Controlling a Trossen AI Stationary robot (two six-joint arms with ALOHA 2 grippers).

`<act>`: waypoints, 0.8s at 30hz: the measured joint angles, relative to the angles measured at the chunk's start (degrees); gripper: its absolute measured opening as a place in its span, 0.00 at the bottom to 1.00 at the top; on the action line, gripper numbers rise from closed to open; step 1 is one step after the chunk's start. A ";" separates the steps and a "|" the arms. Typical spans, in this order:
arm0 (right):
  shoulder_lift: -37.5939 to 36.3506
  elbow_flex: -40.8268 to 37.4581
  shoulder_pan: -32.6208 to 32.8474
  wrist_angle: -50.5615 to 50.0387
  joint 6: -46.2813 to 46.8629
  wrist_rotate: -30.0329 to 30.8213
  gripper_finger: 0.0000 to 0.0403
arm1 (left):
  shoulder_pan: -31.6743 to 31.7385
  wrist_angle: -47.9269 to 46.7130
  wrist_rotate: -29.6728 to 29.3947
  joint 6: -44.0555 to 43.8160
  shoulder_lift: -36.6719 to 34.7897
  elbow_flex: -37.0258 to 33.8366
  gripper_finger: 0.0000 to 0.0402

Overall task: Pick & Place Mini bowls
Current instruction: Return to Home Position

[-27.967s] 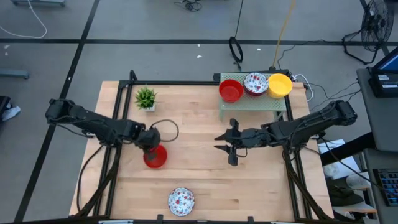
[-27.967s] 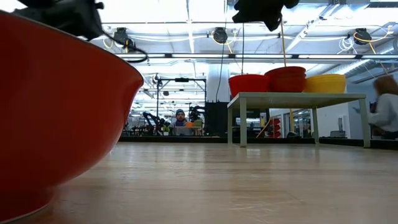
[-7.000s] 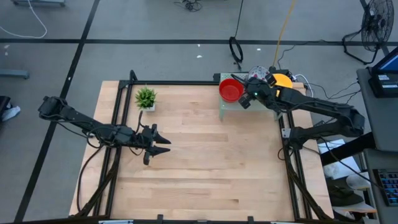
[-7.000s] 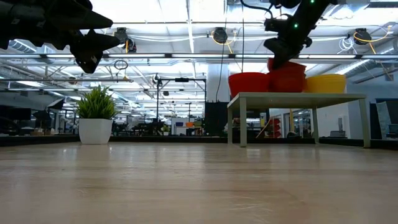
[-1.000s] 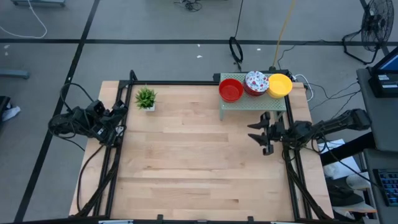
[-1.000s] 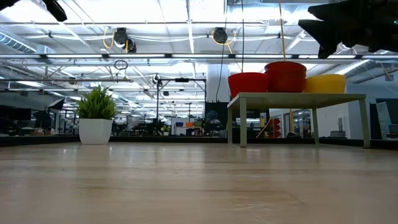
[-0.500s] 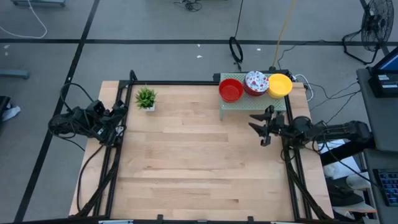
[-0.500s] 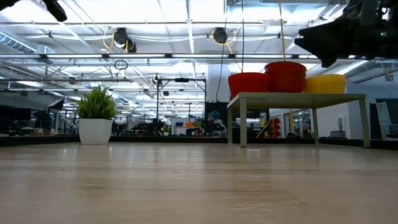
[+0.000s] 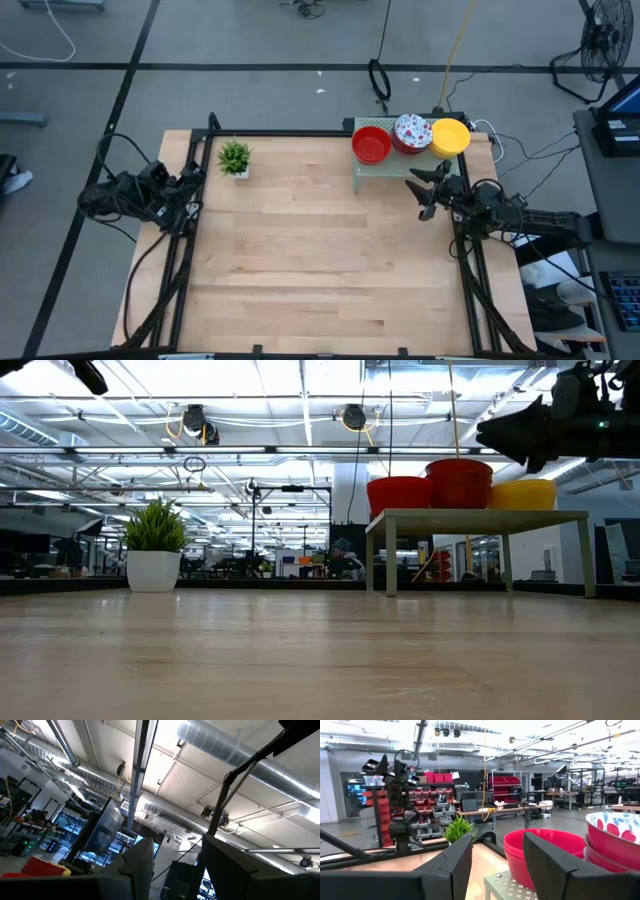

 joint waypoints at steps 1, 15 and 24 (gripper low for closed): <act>0.02 0.00 -0.09 -0.11 -0.02 -0.02 0.40 | 0.00 0.00 0.00 -0.01 0.00 0.00 0.43; 0.17 -0.02 -0.16 -1.05 -0.02 -0.24 0.40 | -0.01 0.02 0.00 0.00 0.00 0.00 0.43; 0.17 -0.02 -0.15 -1.03 -0.02 -0.24 0.40 | 0.00 0.01 0.00 -0.01 0.00 0.00 0.43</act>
